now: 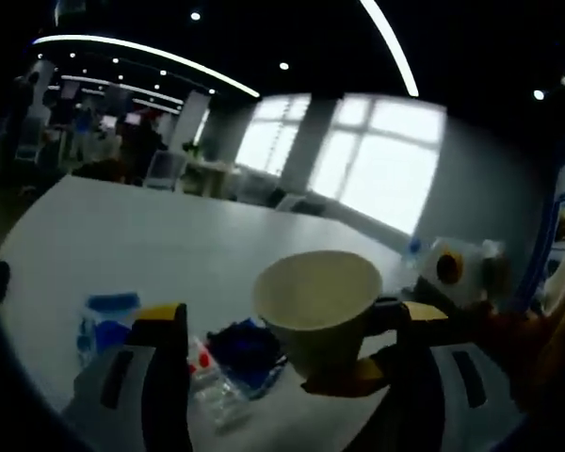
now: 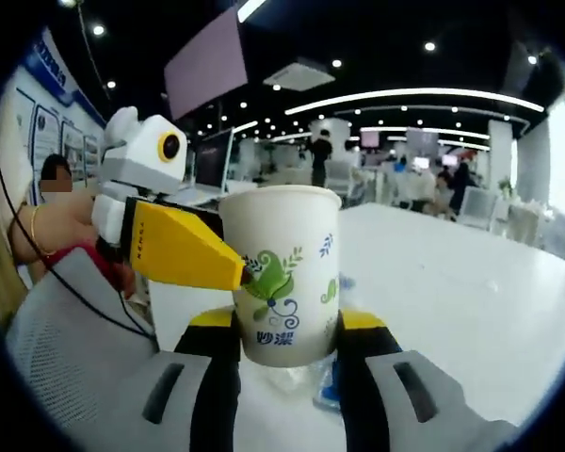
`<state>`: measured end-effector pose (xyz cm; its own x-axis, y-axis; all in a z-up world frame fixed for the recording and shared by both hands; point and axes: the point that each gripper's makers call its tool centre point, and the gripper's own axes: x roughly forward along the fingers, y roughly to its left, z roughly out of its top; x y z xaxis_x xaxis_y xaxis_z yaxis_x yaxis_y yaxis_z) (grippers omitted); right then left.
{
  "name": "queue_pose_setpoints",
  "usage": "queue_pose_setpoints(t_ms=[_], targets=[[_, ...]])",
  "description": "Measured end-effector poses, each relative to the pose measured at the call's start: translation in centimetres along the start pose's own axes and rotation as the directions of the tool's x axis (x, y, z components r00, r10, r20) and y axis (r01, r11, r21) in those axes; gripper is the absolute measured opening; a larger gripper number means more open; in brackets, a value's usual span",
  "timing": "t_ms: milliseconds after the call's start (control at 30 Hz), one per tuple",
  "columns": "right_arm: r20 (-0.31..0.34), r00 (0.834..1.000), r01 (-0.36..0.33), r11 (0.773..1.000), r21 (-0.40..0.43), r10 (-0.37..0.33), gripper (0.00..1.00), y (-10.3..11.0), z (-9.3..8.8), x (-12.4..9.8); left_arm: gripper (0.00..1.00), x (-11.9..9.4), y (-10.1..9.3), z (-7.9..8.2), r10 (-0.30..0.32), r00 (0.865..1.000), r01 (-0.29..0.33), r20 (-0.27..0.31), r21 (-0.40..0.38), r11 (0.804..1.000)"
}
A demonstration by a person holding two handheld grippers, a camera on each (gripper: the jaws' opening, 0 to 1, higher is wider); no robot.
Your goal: Arrange the tabletop items into an orderly group along one side of the table until the central work area is clear of visible clutter.
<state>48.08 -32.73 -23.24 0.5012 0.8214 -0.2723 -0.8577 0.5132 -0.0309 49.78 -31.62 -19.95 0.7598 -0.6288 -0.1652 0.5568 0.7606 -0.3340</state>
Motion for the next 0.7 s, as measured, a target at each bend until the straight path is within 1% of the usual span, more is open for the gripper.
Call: queue_pose_setpoints(t_ms=[100, 167, 233, 300, 367, 467, 700], targets=[[0.012, 1.0, -0.002, 1.0, 0.014, 0.002, 0.39, 0.0, 0.2, 0.0, 0.72, -0.1, 0.2, 0.2, 0.004, 1.0, -0.004, 0.006, 0.0, 1.0], [0.012, 1.0, 0.0, 1.0, 0.01, 0.0, 0.39, 0.0, 0.2, 0.0, 0.62, -0.1, 0.1, 0.3, -0.001, 1.0, 0.001, 0.009, 0.003, 1.0], [0.01, 1.0, 0.002, 1.0, 0.01, -0.002, 0.39, -0.1, 0.1, 0.1, 0.56, -0.2, -0.3, 0.2, -0.018, 1.0, 0.018, 0.006, -0.003, 1.0], [0.015, 1.0, -0.008, 1.0, 0.02, 0.007, 0.39, 0.1, 0.2, 0.2, 0.54, -0.1, -0.4, 0.0, -0.022, 1.0, 0.022, -0.005, -0.009, 1.0], [0.022, 1.0, -0.004, 1.0, 0.003, 0.004, 0.39, 0.1, 0.3, 0.3, 0.51, 0.0, -0.5, -0.2, -0.026, 1.0, 0.026, -0.008, -0.01, 1.0], [0.029, 1.0, -0.004, 1.0, -0.004, 0.004, 0.39, 0.0, 0.3, 0.4, 0.45, 0.2, -1.0, -0.1, -0.052, 0.999, 0.052, -0.001, -0.006, 0.999], [0.044, 0.999, -0.001, 1.0, 0.012, 0.0, 0.39, -0.3, 0.2, 0.4, 0.44, 0.6, -0.9, -0.2, -0.051, 0.999, 0.051, -0.012, -0.011, 0.999]])
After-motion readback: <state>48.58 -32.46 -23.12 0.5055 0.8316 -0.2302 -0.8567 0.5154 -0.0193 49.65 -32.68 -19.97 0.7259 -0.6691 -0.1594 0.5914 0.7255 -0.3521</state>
